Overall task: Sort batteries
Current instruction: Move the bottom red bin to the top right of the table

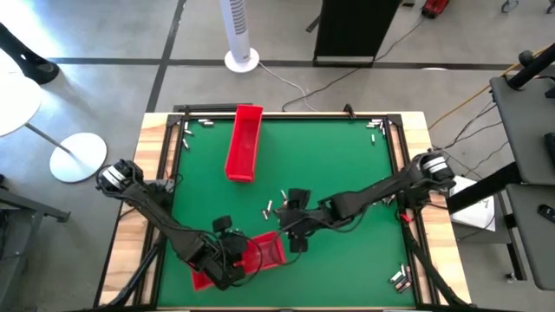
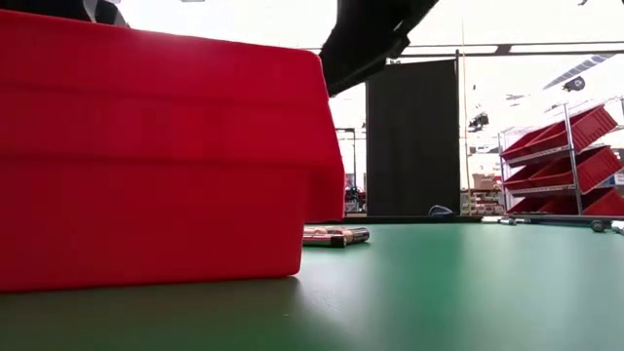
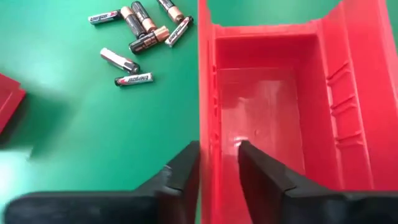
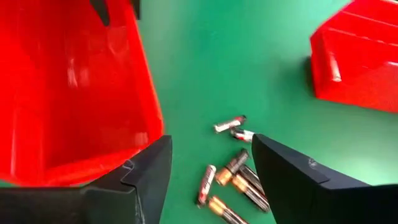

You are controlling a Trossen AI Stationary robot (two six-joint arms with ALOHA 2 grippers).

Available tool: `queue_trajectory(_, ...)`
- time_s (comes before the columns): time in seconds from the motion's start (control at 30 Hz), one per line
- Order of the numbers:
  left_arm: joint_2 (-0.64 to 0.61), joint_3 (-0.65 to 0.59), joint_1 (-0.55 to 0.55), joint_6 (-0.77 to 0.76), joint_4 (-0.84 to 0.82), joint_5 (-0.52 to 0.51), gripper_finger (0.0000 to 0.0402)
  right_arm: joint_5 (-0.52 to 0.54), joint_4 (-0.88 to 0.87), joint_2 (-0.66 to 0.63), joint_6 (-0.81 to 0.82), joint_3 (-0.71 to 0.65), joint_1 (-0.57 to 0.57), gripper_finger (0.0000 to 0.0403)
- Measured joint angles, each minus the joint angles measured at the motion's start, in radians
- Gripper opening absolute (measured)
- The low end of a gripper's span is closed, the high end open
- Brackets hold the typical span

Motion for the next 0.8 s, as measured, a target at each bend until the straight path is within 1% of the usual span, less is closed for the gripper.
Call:
queue_trajectory(0.17,-0.057,0.000,-0.022,0.000,-0.035,-0.003,0.0154,-0.039,0.008,0.048,-0.023,0.083,0.000,0.0226)
queue_trajectory(0.2,-0.075,0.000,-0.029,0.001,-0.048,-0.018,0.0164,-0.052,0.017,0.053,-0.028,0.099,0.000,0.0227)
queue_trajectory(0.27,-0.118,0.000,-0.051,0.000,-0.091,-0.079,0.0181,-0.068,0.049,0.069,-0.051,0.125,0.000,0.0231)
queue_trajectory(0.37,-0.195,0.000,-0.097,-0.024,-0.149,-0.228,0.0200,-0.088,0.124,0.106,-0.071,0.154,-0.002,0.0236)
queue_trajectory(0.47,-0.265,-0.014,-0.157,-0.049,-0.166,-0.407,0.0211,-0.145,0.177,0.159,-0.078,0.187,-0.010,0.0241)
queue_trajectory(0.6,-0.320,-0.047,-0.217,-0.052,-0.154,-0.670,0.0214,-0.162,0.161,0.236,-0.078,0.270,-0.020,0.0242)
queue_trajectory(0.67,-0.334,-0.074,-0.230,-0.052,-0.136,-0.808,0.0213,-0.201,0.120,0.269,-0.074,0.327,-0.026,0.0238)
queue_trajectory(0.73,-0.339,-0.105,-0.236,-0.054,-0.124,-0.893,0.0211,-0.235,0.062,0.307,-0.064,0.396,-0.032,0.0233)
queue_trajectory(0.8,-0.339,-0.139,-0.236,-0.075,-0.116,-0.924,0.0209,-0.245,-0.014,0.345,-0.065,0.464,-0.035,0.0228)
